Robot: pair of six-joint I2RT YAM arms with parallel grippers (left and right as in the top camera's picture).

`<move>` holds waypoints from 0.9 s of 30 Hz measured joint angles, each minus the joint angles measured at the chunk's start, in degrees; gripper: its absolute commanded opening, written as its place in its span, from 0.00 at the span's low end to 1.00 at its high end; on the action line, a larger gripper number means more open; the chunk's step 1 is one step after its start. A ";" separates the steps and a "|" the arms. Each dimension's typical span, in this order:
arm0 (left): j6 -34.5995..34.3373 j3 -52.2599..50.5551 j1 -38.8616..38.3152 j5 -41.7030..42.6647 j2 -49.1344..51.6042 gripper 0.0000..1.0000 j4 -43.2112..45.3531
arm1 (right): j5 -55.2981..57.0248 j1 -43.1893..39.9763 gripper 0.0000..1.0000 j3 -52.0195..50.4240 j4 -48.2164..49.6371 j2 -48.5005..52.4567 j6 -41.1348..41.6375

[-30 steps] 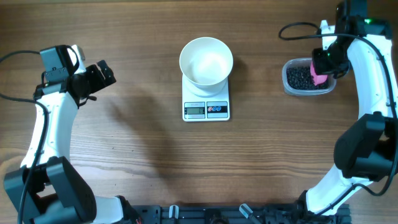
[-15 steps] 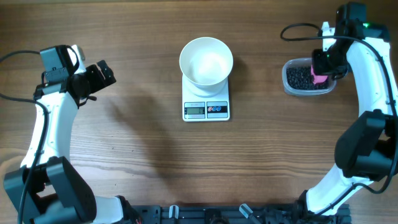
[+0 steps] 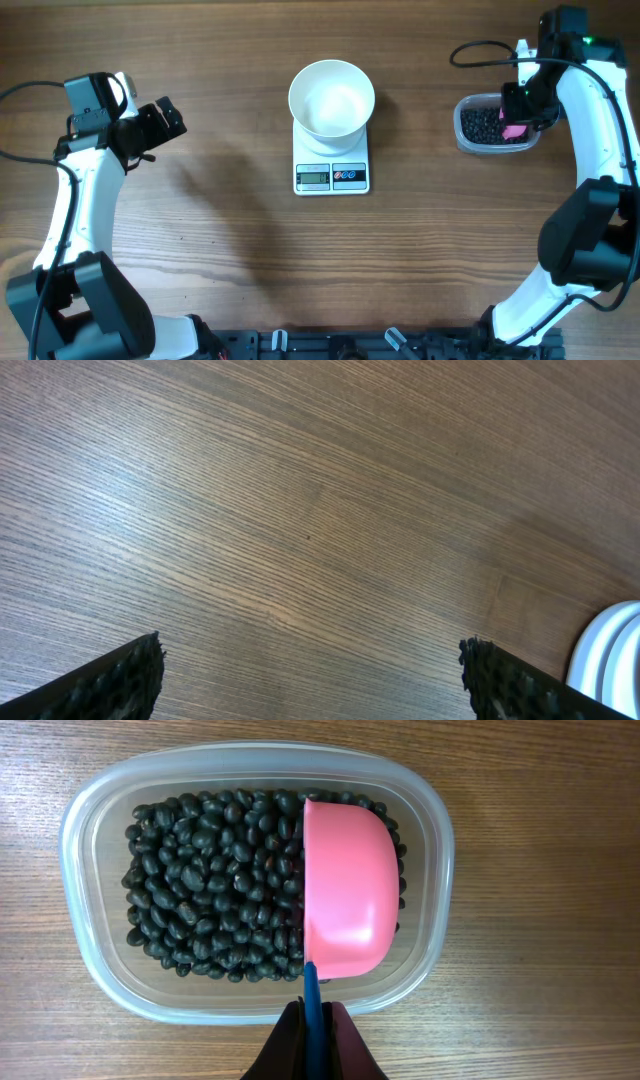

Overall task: Scoop item into bowl and weigh 150g on scale
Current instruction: 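Lower the pink scoop into the beans to scoop them, then drag the pink scoop through the beans and tilt it upright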

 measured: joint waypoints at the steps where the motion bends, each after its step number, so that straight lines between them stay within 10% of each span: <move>1: 0.00 0.00 0.00 0.00 0.00 1.00 -0.02 | -0.55 0.00 0.04 0.00 0.00 0.00 -0.20; 10: 0.00 0.00 0.00 0.00 0.00 1.00 -0.02 | -6.62 0.00 0.04 -4.22 5.03 -0.13 3.82; 16: 0.02 0.00 0.00 0.00 0.00 1.00 0.00 | -10.21 -0.63 0.25 -5.20 6.64 -0.04 6.05; 27: 0.00 0.00 0.00 0.00 0.00 1.00 -0.02 | -10.78 -1.97 0.04 -5.42 6.69 -0.07 6.25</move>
